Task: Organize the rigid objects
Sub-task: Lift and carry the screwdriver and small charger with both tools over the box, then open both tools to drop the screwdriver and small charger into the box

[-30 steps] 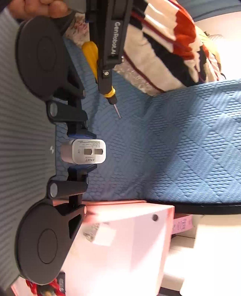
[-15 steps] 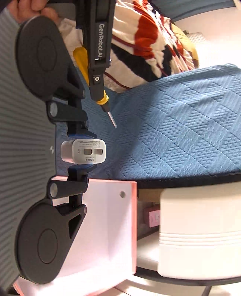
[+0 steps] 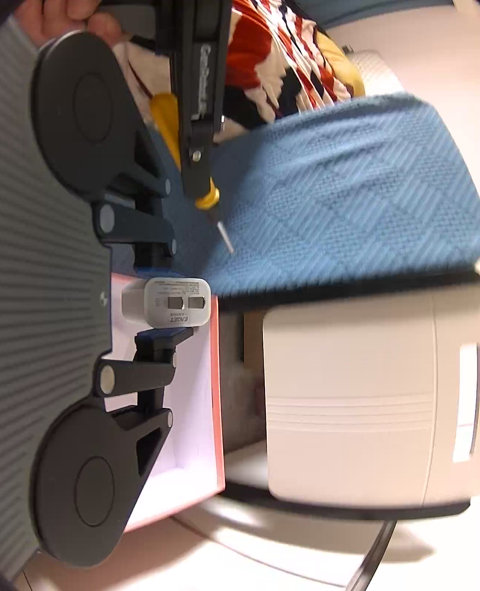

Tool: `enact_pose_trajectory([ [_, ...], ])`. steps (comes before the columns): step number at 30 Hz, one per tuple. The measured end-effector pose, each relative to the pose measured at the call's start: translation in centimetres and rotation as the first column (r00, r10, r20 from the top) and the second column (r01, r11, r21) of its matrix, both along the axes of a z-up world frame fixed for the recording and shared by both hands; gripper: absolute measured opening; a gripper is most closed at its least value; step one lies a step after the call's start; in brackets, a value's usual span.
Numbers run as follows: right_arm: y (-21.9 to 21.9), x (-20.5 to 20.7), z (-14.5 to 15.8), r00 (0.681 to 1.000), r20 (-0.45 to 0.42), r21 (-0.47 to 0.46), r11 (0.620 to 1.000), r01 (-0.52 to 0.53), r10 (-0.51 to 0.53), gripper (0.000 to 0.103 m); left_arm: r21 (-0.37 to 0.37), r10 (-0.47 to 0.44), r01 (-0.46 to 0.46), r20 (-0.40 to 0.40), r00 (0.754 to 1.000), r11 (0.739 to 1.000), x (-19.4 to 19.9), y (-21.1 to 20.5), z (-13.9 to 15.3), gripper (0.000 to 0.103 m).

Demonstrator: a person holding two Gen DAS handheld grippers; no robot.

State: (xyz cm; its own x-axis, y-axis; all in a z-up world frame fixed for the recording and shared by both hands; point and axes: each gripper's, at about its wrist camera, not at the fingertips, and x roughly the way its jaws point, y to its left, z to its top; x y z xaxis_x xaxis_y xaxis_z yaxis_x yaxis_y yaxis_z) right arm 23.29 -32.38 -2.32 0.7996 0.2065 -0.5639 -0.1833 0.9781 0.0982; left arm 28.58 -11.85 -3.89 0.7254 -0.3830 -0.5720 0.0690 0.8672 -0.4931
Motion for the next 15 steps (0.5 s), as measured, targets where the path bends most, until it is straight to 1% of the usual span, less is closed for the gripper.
enact_pose_trajectory([
  [4, -2.7, 0.1, -0.7, 0.999, -0.015, -0.010, 0.999, 0.039, -0.040, 0.030, 0.006, -0.017, 0.017, -0.009, 1.000, 1.000, 0.4, -2.2, -0.5, 0.021],
  [8, -5.1, -0.1, -1.9, 0.997, -0.036, -0.009, 0.997, 0.072, -0.073, 0.030, 0.023, -0.036, 0.037, -0.020, 0.999, 0.999, 0.9, -4.6, -1.7, 0.021],
  [10, -6.2, -0.2, -2.7, 0.995, -0.057, -0.005, 0.996, 0.086, -0.086, 0.030, 0.034, -0.043, 0.044, -0.030, 0.999, 0.998, 1.1, -5.9, -2.6, 0.021],
  [15, -8.2, -0.2, -6.0, 0.987, -0.130, -0.017, 0.995, 0.097, -0.099, 0.030, 0.031, -0.067, 0.070, -0.083, 0.994, 0.997, 1.4, -8.8, -6.3, 0.021],
])
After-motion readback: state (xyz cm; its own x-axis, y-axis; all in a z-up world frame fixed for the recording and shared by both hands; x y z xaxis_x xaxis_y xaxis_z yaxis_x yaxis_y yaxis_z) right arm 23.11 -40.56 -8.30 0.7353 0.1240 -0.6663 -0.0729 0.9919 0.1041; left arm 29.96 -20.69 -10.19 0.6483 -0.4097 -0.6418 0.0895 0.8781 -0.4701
